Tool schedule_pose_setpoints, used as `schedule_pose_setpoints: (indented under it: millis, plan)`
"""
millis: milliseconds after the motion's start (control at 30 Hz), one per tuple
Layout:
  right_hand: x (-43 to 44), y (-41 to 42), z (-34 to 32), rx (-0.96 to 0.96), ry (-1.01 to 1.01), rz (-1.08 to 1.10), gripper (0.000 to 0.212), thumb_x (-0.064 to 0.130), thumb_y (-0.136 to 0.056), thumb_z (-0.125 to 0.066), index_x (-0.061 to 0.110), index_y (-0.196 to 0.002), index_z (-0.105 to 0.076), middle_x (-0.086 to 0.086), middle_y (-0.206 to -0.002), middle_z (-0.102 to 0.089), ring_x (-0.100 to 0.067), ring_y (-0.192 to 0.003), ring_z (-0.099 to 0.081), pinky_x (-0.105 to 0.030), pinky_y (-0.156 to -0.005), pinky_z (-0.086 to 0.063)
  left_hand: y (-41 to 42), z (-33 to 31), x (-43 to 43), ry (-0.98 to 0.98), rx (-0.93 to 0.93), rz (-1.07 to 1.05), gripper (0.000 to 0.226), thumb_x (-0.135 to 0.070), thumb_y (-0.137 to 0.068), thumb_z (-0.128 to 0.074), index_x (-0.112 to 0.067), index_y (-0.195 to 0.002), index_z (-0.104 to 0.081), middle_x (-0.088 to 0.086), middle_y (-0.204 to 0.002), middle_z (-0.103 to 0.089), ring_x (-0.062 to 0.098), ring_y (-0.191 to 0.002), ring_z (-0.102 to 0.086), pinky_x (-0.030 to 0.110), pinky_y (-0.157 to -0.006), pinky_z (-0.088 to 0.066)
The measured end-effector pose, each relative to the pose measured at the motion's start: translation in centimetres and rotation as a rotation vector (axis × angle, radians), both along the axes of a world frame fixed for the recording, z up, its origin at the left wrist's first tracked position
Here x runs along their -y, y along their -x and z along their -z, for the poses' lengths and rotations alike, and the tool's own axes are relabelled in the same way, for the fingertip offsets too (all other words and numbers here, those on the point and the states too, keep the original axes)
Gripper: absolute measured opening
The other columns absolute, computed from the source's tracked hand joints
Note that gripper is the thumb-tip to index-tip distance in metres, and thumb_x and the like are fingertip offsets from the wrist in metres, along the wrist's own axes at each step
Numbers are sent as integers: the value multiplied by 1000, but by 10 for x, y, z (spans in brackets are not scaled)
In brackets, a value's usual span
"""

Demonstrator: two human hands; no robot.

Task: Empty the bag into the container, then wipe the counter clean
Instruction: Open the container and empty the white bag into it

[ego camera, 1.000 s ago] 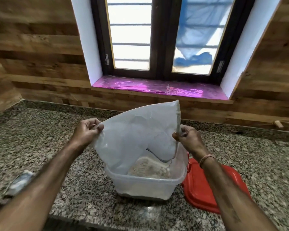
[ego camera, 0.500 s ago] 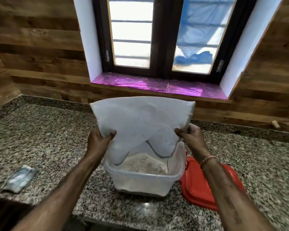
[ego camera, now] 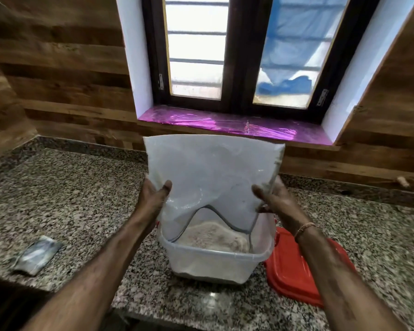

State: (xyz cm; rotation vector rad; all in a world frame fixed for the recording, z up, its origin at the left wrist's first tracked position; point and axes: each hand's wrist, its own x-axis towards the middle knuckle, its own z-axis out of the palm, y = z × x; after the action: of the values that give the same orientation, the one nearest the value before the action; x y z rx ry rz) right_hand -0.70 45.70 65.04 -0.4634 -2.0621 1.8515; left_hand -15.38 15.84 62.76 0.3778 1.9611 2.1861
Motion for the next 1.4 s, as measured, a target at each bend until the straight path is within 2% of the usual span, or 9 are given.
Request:
schedule_pose_setpoints:
  millis: [133, 333, 433, 567, 733, 933, 1067, 1267, 1400]
  plan:
    - [-3, 8, -4, 28, -117, 119, 9, 6, -89, -75, 10, -95, -68, -6, -82, -70, -16, -65, -61, -29, -52, -50, 11, -8, -10, -75, 7, -10, 48, -24, -99, -67, -10, -134, -38, 15, -131, -65, 31, -114, -70, 46, -87, -62]
    - [1, 1, -13, 140, 31, -4, 19, 10, -95, -69, 10, -113, -63, -5, -84, -65, -13, -61, -59, -23, -44, -54, 31, -19, -18, -151, 142, -13, 52, -32, -101, -64, 6, -135, -51, 29, -126, -67, 44, -111, -69, 48, -81, -63]
    - [-3, 1, -8, 99, 87, 145, 2, 6, -97, -65, 8, -99, -64, -5, -73, -57, -7, -47, -51, -20, -42, -52, 31, -18, -13, -199, 277, 160, 36, -38, -107, -49, -11, -126, -63, 13, -117, -74, 29, -104, -70, 43, -87, -61]
    - [-17, 0, -3, 114, 54, 182, 4, 14, -101, -62, 15, -97, -64, -1, -71, -57, -5, -46, -51, -23, -42, -52, 34, -15, -7, -12, 139, 174, 15, -32, -97, -62, -20, -89, -60, -3, -76, -65, 11, -65, -47, 23, -56, -38]
    - [-25, 15, -20, 53, -19, 257, 10, 25, -101, -62, 14, -101, -63, 3, -64, -61, -8, -45, -44, -16, -36, -34, 51, -27, -14, 67, 99, 63, 22, -19, -110, -48, -18, -88, -52, -8, -69, -60, -5, -44, -52, 12, -39, -39]
    - [0, 61, -54, 111, -24, 281, 18, 22, -100, -63, 16, -83, -60, -4, -66, -54, 1, -32, -35, -14, -30, -25, 126, -31, 7, 112, 171, -73, 20, -21, -108, -50, -21, -88, -53, 0, -67, -50, 11, -49, -35, 15, -32, -23]
    - [46, 106, -68, 148, 56, 262, 19, 23, -95, -71, 15, -81, -61, -5, -68, -61, -10, -44, -48, -19, -45, -36, 190, -25, 63, 213, 174, -96, 7, -20, -106, -54, -15, -104, -59, 2, -67, -52, 13, -48, -35, 15, -32, -23]
    - [158, 210, -50, 204, -30, 241, 15, 15, -97, -70, 11, -88, -58, -4, -70, -59, 2, -34, -49, -15, -32, -35, 261, 13, 176, 227, 296, -152, 7, -16, -102, -63, -15, -104, -57, 6, -76, -59, 16, -57, -46, 17, -37, -39]
    - [218, 265, -1, 277, -136, 306, 22, 23, -89, -77, 11, -99, -60, -7, -86, -65, -12, -58, -55, -23, -44, -38, 294, 52, 238, 262, 317, -169, 16, -11, -95, -73, -11, -95, -57, 9, -88, -63, 14, -68, -55, 20, -48, -51]
